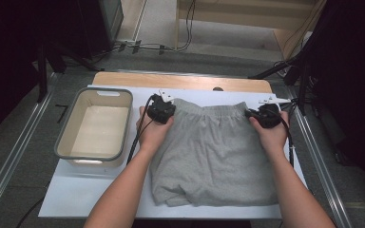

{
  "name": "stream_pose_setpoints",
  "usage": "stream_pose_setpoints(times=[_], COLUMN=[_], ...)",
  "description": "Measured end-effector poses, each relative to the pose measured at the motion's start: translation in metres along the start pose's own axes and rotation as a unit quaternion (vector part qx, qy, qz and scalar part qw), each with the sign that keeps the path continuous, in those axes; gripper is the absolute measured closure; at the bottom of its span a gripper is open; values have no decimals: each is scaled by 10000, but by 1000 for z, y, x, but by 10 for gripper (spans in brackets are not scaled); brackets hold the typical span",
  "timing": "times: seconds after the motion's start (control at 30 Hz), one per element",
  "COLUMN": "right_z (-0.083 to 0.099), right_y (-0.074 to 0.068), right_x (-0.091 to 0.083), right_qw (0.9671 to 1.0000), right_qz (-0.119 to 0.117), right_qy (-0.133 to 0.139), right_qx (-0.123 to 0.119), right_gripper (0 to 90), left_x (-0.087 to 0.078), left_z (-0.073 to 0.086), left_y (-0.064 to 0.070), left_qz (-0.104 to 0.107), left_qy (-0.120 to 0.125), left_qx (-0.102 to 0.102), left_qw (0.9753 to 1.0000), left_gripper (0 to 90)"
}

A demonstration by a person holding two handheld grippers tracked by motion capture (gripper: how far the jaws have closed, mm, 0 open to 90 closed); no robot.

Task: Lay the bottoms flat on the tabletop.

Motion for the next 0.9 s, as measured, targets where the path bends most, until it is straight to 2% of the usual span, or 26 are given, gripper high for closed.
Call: stream_pose_setpoints(times=[0.07,0.13,0.2,0.27,0.3,0.33,0.37,0.4,0.47,0.53,0.6,0.67,0.77,0.83,0.9], right_z=[-6,-11,-14,-15,-14,-13,-12,-9,-5,-1,3,7,15,21,28], right_y=[3,7,10,11,13,13,14,14,13,10,5,-1,-12,-18,-23], right_x=[7,12,15,18,19,19,19,18,13,6,-1,-10,-24,-33,-45], right_qw=[10000,9998,9994,9990,9992,9992,9992,9992,9994,9996,9995,9993,9993,9991,9986], right_qz=[19,100,263,366,298,285,287,299,155,44,-54,-141,-267,-332,-384], right_qy=[22,120,202,245,262,256,231,219,211,224,215,242,229,230,332], right_qx=[14,93,123,45,84,120,162,173,247,193,207,229,136,112,154], right_gripper=[803,806,805,799,780,722,616,518,410,352,307,262,202,161,153], left_x=[5,12,18,26,27,29,28,26,20,12,1,-8,-23,-34,-47], left_z=[-3,-5,-5,-2,-1,0,1,1,0,-3,-5,-6,-4,-2,2], left_y=[-3,-4,-4,-4,-4,-5,-6,-7,-4,1,8,14,26,34,40], left_qz=[-44,-117,-24,-69,-34,-36,4,72,245,465,688,841,1114,1315,1400], left_qy=[40,66,180,102,79,50,26,48,41,107,303,364,376,336,447], left_qx=[-95,-76,-241,-157,-159,-256,-458,-577,-858,-977,-1075,-1112,-992,-972,-903], left_qw=[9999,9999,9995,9998,9998,9997,9989,9983,9960,9941,9914,9896,9881,9860,9850], left_gripper=[859,858,857,852,842,811,781,719,585,482,416,346,239,159,134])
Point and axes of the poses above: each handheld gripper's, and its own axes: x roughly forward along the jaws, z roughly out of its underside, y roughly to its right, the point moved 3 cm from there along x, roughly forward along the jaws, and after that the axes turned 7 degrees about y, right-handed, at the moved point
